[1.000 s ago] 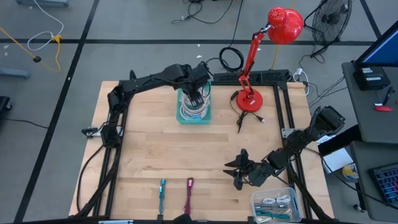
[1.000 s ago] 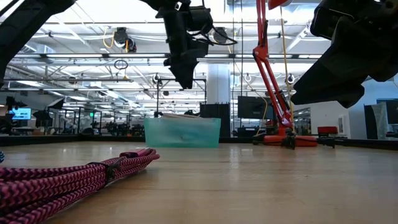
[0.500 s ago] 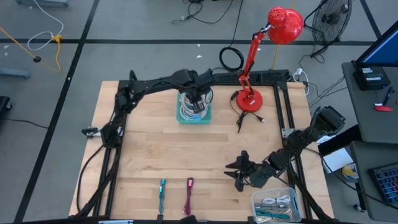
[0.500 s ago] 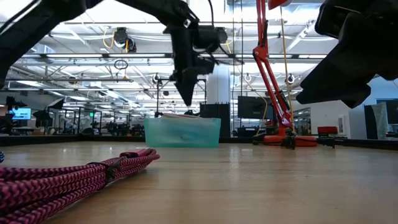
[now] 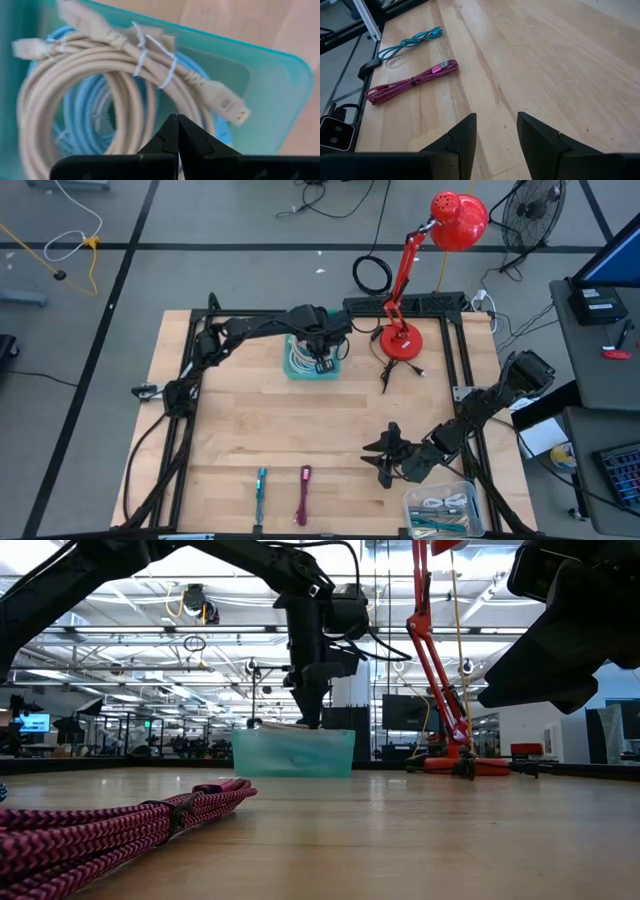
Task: Pick & Place USB Port
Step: Put the brown HDMI cable into the green bin
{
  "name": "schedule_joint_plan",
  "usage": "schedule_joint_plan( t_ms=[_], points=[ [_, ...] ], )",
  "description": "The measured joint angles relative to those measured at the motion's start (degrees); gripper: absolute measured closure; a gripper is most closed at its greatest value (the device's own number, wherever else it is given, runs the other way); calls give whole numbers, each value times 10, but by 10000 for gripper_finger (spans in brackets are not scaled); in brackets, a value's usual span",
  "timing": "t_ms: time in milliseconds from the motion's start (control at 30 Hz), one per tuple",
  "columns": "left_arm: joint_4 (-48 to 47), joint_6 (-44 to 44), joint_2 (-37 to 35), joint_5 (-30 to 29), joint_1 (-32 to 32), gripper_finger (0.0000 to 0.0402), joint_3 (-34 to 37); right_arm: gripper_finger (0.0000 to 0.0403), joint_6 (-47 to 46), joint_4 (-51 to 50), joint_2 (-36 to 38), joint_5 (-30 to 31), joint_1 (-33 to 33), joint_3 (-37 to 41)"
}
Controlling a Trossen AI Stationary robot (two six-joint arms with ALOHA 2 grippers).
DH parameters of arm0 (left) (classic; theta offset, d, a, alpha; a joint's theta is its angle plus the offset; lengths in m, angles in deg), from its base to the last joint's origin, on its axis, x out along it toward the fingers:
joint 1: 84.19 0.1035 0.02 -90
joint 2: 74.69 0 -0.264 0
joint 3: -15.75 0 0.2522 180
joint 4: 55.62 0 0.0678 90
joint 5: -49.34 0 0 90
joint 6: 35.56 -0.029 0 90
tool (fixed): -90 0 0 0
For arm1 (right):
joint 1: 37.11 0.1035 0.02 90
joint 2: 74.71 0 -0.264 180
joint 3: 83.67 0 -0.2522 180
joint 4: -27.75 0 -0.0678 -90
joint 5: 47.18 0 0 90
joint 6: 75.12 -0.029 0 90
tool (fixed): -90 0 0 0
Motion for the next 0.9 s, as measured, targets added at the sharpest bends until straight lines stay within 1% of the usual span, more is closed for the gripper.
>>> schedule_joint_plan(
  t_ms=[133,267,500,733,900],
  points=[
    [4,4,0,6,0,401,3,271,0,0,0,0,0,0],
    [21,12,0,7,0,401,21,271,0,0,0,-1,0,0],
    [44,14,0,28,-4,401,60,271,0,0,0,0,0,0],
    [55,14,-1,30,-10,401,64,271,1,0,0,0,0,0],
    [55,14,-1,46,-12,401,64,271,2,0,0,0,0,0]
  ],
)
